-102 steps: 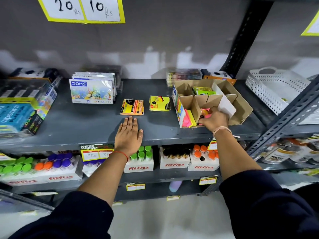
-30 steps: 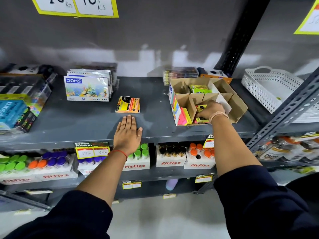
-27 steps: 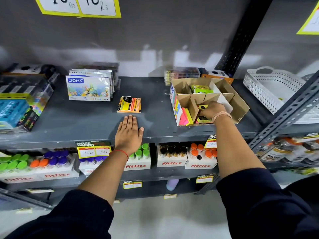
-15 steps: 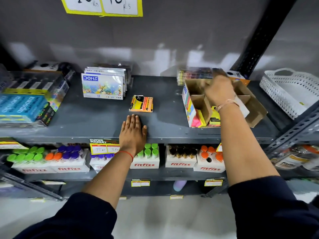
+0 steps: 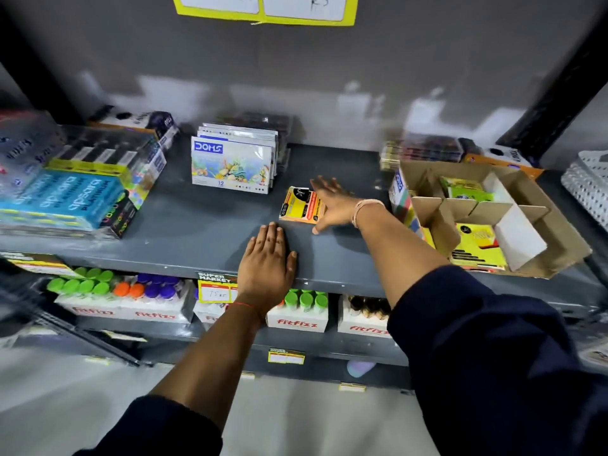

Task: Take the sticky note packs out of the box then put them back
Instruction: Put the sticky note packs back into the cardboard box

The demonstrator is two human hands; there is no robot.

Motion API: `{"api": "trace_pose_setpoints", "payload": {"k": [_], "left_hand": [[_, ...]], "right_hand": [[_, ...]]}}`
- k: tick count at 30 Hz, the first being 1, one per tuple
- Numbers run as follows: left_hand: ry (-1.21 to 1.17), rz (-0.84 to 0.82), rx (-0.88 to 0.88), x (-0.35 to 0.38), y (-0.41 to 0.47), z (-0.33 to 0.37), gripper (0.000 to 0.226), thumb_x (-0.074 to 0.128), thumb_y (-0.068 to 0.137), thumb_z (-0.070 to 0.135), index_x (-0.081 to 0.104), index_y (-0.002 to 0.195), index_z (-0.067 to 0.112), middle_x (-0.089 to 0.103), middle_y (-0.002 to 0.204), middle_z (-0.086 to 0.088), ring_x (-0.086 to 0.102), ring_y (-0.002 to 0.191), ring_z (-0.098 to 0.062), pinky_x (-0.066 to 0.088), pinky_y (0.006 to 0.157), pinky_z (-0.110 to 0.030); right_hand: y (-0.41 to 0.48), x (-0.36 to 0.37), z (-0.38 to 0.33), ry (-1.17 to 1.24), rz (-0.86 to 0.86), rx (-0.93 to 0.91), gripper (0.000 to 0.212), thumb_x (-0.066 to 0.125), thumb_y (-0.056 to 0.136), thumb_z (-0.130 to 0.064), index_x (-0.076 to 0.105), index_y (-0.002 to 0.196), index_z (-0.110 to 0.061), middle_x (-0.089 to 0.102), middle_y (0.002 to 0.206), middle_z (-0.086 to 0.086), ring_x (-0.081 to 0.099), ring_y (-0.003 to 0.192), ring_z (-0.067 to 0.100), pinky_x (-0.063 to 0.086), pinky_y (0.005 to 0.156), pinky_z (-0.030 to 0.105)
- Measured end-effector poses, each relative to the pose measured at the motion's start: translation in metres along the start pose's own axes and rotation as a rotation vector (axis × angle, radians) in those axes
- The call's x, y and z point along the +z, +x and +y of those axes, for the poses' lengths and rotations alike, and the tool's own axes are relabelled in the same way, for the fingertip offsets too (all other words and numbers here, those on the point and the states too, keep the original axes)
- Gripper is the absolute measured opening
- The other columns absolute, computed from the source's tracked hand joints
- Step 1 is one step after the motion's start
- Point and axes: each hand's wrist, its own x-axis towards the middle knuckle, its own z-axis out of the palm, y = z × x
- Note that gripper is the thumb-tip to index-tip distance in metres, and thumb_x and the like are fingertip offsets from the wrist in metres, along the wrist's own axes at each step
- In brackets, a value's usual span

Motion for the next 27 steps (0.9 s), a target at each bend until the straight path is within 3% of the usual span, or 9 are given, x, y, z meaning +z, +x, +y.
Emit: {"api": "trace_pose_setpoints", "payload": {"k": [2,5,9,16,18,23,27], "left_hand": [[0.002,-0.012,-0.001,0.000,0.000,0.001,0.074,-0.001,0.085,0.042,0.008,0.148,0.005,0.007,0.160,-0.011,0.004,0.149,-0.022,0.002,0.121,-0.032],[0.016,-0.018,0.004,-0.001,0.000,0.000,0.072,0.003,0.085,0.040,0.008,0.148,0.005,0.007,0.160,-0.011,0.004,0.149,-0.022,0.002,0.121,-0.032],[0.012,-0.001,0.008,-0.001,-0.001,0.000,0.075,0.000,0.085,0.042,0.012,0.148,0.004,0.012,0.159,-0.012,0.008,0.148,-0.022,0.005,0.121,-0.033],[-0.011,-0.035,0.000,-0.004,-0.002,0.000,0.065,0.009,0.094,0.039,0.011,0.148,0.005,0.010,0.160,-0.011,0.005,0.149,-0.021,0.004,0.121,-0.033],[-0.019,-0.040,-0.008,-0.005,-0.002,0.001,0.058,0.018,0.099,0.035,0.011,0.148,0.004,0.009,0.160,-0.012,0.005,0.149,-0.022,0.003,0.121,-0.033],[-0.042,-0.077,-0.038,-0.010,-0.002,0.007,0.058,0.021,0.100,0.032,0.008,0.148,0.000,0.005,0.159,-0.014,0.002,0.149,-0.024,0.002,0.121,-0.034],[-0.048,-0.129,-0.059,-0.014,-0.003,0.012,0.059,0.019,0.101,0.031,0.003,0.147,0.000,0.000,0.160,-0.015,-0.003,0.149,-0.024,0.000,0.121,-0.034]], "right_hand": [[0.006,0.001,0.000,0.078,-0.006,-0.001,0.108,0.074,0.075,-0.029,-0.001,0.151,-0.014,0.001,0.161,0.008,0.002,0.149,0.027,0.011,0.120,0.037],[0.008,0.004,0.001,0.253,0.046,0.024,0.106,0.081,0.068,-0.018,0.015,0.150,-0.010,0.031,0.154,0.012,0.034,0.139,0.028,0.033,0.110,0.031],[-0.004,0.005,0.004,0.322,0.157,0.025,0.092,0.085,0.061,-0.019,0.039,0.140,-0.010,0.050,0.140,0.011,0.050,0.123,0.027,0.042,0.101,0.030],[-0.042,0.017,-0.004,0.365,0.317,0.097,0.062,0.081,0.063,-0.021,0.052,0.116,-0.009,0.065,0.115,0.014,0.061,0.097,0.026,0.048,0.080,0.027],[-0.053,0.019,-0.005,0.435,0.369,0.143,0.058,0.079,0.065,-0.019,0.054,0.116,-0.008,0.066,0.113,0.014,0.062,0.100,0.027,0.045,0.076,0.024],[-0.073,0.025,-0.011,0.360,0.305,0.191,0.064,0.079,0.064,-0.026,0.051,0.119,-0.009,0.065,0.117,0.016,0.058,0.110,0.033,0.048,0.091,0.034],[-0.083,0.030,-0.018,0.314,0.285,0.205,0.073,0.079,0.068,-0.032,0.043,0.126,-0.008,0.058,0.123,0.018,0.046,0.120,0.036,0.038,0.103,0.039]]}}
